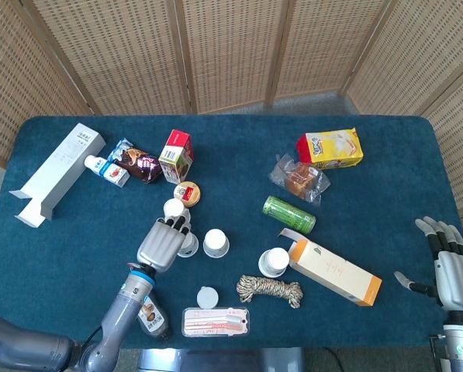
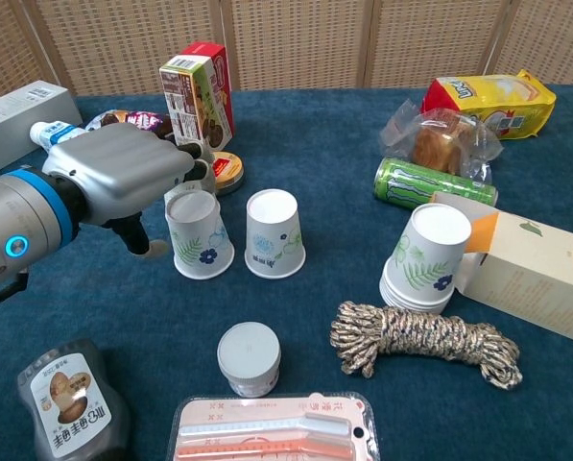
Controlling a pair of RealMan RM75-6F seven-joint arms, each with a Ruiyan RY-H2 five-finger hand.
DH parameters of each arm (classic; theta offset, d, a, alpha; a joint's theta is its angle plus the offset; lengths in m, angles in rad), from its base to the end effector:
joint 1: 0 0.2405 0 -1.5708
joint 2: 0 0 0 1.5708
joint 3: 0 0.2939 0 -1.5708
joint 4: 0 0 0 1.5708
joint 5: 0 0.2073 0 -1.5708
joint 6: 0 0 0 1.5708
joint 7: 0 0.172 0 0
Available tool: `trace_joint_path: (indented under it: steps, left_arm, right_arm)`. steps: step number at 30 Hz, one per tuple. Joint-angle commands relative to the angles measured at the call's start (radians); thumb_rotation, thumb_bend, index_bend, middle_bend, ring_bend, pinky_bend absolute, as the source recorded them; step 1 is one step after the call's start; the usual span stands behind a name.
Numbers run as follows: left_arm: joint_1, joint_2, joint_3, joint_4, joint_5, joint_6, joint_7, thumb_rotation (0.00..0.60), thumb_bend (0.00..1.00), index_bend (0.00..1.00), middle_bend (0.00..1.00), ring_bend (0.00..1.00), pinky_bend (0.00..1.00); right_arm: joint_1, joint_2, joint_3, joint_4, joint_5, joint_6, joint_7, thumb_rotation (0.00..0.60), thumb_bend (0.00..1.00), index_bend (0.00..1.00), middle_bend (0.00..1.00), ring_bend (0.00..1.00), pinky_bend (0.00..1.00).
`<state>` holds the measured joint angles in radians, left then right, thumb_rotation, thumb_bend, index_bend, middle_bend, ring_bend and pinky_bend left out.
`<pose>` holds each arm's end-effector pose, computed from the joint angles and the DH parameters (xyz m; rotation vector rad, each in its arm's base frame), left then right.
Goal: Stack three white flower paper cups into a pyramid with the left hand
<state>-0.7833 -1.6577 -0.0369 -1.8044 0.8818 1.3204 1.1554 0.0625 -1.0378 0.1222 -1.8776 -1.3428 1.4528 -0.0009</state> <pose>-0.1256 0.3204 -0.0507 -1.9642 -0.5188 -0.5803 -0.3179 -0.2133 0.1957 1.1864 -1.0998 0.9826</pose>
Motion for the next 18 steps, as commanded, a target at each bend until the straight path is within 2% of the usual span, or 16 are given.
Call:
trace_joint_path:
  steps: [1,5,12,18]
  left_arm:
    - [0.003,0.011,0.007,-0.009,0.007,0.000,0.001,0.600,0.31,0.22,0.09,0.26,0.48]
    - [0.009,0.031,0.014,-0.029,0.015,0.000,-0.009,0.600,0.31,0.21,0.07,0.22,0.47]
    - [0.027,0.131,0.026,-0.097,0.083,0.006,-0.063,0.600,0.31,0.20,0.07,0.19,0.45]
    - [0.033,0.211,-0.004,-0.107,0.075,0.003,-0.099,0.600,0.31,0.19,0.05,0.17,0.44]
  right_arm:
    - [0.000,0.000,0.000,-0.001,0.000,0.001,0.000,0.600,0.11,0.12,0.00,0.00,0.00]
    - [-0.001,0.000,-0.001,-0.002,-0.002,0.002,-0.002,0.600,0.11,0.12,0.00,0.00,0.00]
    - [0.000,-0.002,-0.001,-0.003,-0.002,0.002,-0.007,0.600,0.12,0.12,0.00,0.00,0.00]
    - [0.000,-0.006,-0.005,-0.006,-0.007,0.003,-0.018,0.600,0.12,0.12,0.00,0.00,0.00]
